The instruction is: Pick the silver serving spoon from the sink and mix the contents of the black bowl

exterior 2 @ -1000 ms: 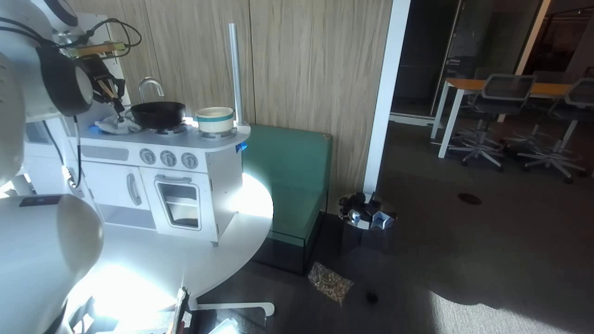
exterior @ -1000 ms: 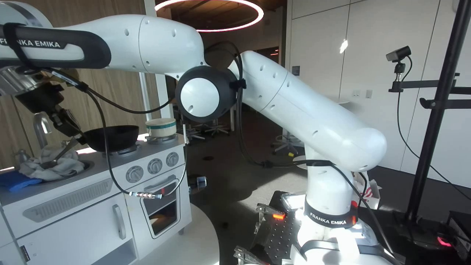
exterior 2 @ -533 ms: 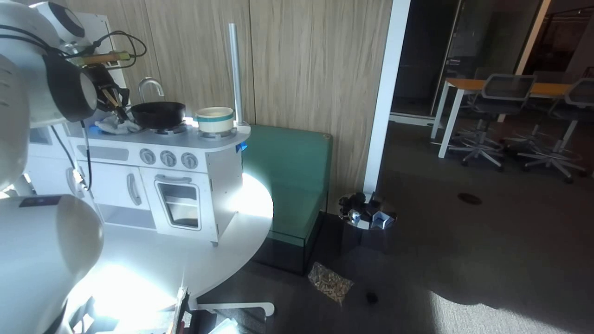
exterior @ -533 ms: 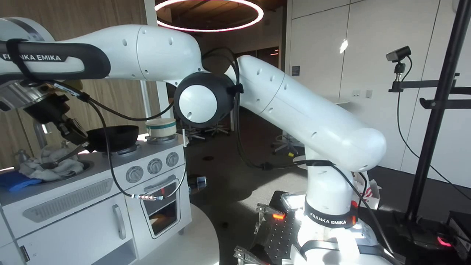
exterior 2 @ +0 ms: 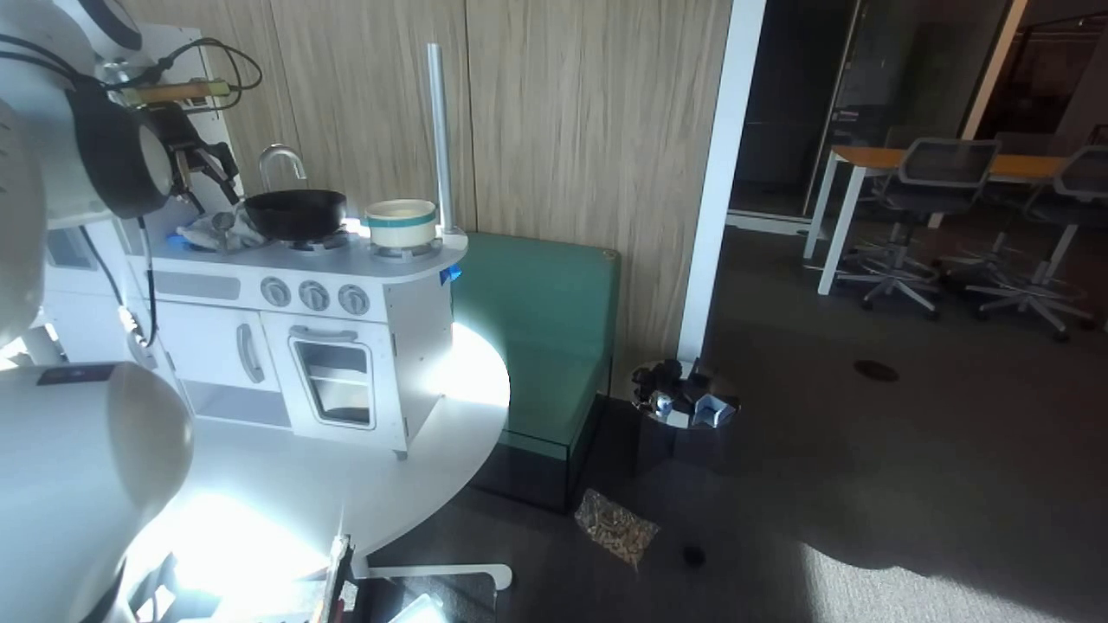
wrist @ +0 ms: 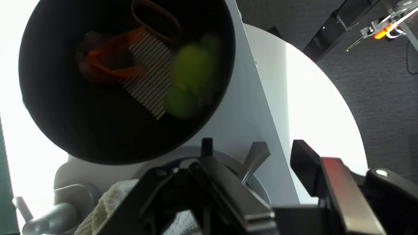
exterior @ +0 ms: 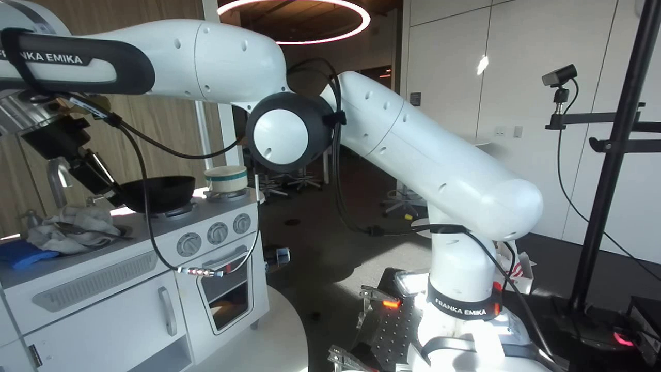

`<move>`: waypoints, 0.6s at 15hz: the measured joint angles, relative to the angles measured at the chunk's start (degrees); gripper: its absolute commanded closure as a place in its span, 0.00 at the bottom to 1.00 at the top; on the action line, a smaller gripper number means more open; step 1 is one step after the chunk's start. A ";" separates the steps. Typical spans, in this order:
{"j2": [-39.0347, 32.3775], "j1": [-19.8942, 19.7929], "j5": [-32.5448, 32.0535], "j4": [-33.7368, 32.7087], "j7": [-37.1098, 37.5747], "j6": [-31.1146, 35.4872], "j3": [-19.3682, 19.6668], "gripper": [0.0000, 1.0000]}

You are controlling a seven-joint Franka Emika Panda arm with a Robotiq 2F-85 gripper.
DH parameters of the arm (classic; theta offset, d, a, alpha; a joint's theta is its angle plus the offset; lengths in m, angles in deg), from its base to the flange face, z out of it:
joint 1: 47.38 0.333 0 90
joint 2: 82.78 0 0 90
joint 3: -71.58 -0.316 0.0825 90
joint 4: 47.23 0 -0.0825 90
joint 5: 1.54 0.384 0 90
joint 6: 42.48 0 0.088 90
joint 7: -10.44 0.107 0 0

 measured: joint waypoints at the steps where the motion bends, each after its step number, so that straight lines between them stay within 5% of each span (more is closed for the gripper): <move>1: 0.41 -0.24 0.19 0.00 0.21 0.00 0.00 0.00; 9: 4.21 -2.59 4.05 -0.06 2.13 -1.83 -0.77 0.00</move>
